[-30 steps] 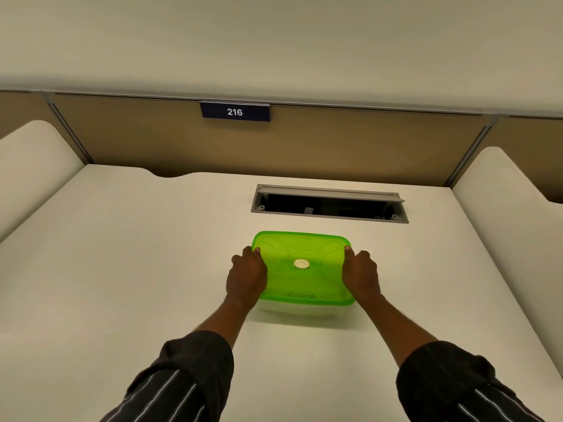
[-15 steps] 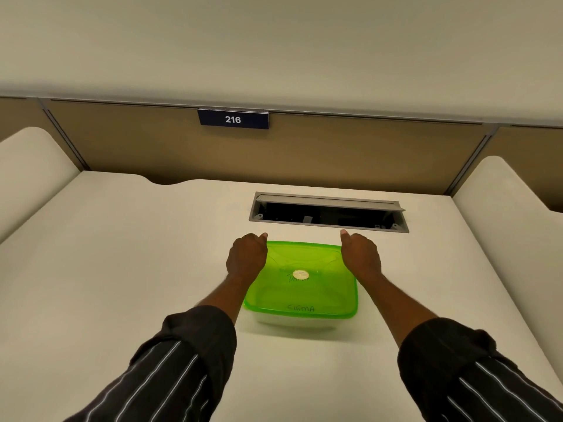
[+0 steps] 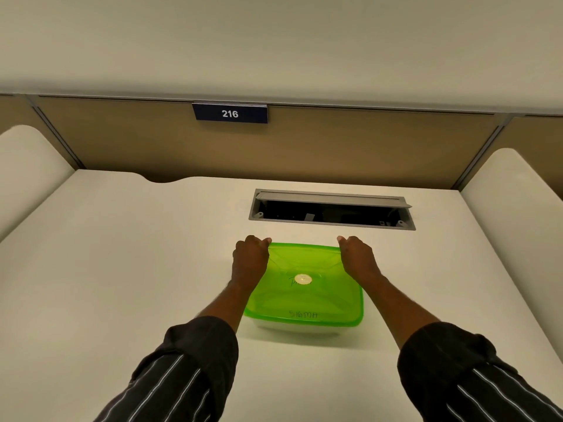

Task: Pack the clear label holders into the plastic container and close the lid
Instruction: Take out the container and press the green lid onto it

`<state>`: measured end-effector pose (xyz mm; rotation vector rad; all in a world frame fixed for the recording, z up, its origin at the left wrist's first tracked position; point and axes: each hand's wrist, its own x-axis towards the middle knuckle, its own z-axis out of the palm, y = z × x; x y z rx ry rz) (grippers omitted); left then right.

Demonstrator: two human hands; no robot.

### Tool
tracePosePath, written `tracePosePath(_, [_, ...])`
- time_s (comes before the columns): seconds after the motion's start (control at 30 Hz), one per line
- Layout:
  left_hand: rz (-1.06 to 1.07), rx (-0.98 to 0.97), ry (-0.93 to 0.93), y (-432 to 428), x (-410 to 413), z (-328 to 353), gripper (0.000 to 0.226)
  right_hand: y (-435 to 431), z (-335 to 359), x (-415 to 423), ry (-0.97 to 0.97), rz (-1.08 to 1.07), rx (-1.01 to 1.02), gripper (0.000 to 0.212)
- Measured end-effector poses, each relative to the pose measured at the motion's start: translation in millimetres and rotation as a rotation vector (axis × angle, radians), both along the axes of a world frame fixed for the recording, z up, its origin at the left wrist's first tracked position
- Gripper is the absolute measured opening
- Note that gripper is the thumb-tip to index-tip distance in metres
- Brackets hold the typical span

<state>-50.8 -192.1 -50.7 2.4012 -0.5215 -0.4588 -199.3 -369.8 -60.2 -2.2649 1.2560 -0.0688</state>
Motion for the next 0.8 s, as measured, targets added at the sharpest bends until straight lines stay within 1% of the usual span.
tracePosePath(0.03, [-0.029, 0.016, -0.049, 0.3, -0.8, 1.8, 0.039, -3.3, -2.8, 1.1, -0.015, 0.016, -0.054, 0.036])
tracePosePath(0.07, [-0.034, 0.026, -0.096, -0.2, -1.8, 3.3, 0.037, 0.7, 1.6, 3.2, -0.011, 0.003, -0.027, 0.037])
tracePosePath(0.13, [0.006, 0.009, -0.112, -4.5, -4.3, 9.7, 0.034, 7.6, 10.7, 12.8, 0.004, 0.06, -0.095, 0.04])
tracePosePath(0.17, [-0.006, 0.006, -0.12, -8.3, -6.5, 12.4, 0.034, 9.7, 14.0, 20.3, 0.048, 0.108, -0.138, 0.046])
tracePosePath(0.23, [-0.108, 0.046, -0.156, -18.0, -11.2, 13.7, 0.036, 19.3, 23.6, 34.2, 0.076, 0.211, -0.197, 0.054])
tracePosePath(0.3, [-0.208, 0.118, -0.19, -23.5, -15.3, 12.2, 0.039, 29.4, 25.4, 44.7, 0.114, 0.3, -0.214, 0.054])
tracePosePath(0.37, [-0.254, 0.177, -0.22, -21.5, -16.5, 8.1, 0.04, 35.2, 20.9, 47.5, 0.14, 0.354, -0.22, 0.051])
tracePosePath(0.47, [-0.271, 0.177, -0.254, -14.8, -15.4, 0.2, 0.039, 38.7, 9.5, 44.4, 0.168, 0.354, -0.277, 0.045])
tracePosePath(0.57, [-0.274, 0.178, -0.303, -14.4, -16.2, -2.5, 0.039, 41.3, 4.1, 45.1, 0.17, 0.356, -0.334, 0.046])
tracePosePath(0.63, [-0.269, 0.183, -0.302, -16.3, -16.3, -1.9, 0.038, 40.8, 3.5, 45.3, 0.16, 0.352, -0.353, 0.046])
tracePosePath(0.7, [-0.275, 0.182, -0.281, -16.2, -15.7, 1.1, 0.038, 40.4, 6.7, 45.1, 0.165, 0.366, -0.338, 0.046])
tracePosePath(0.8, [-0.28, 0.157, -0.272, -12.6, -15.5, 1.3, 0.039, 36.4, 12.4, 41.6, 0.153, 0.38, -0.235, 0.046])
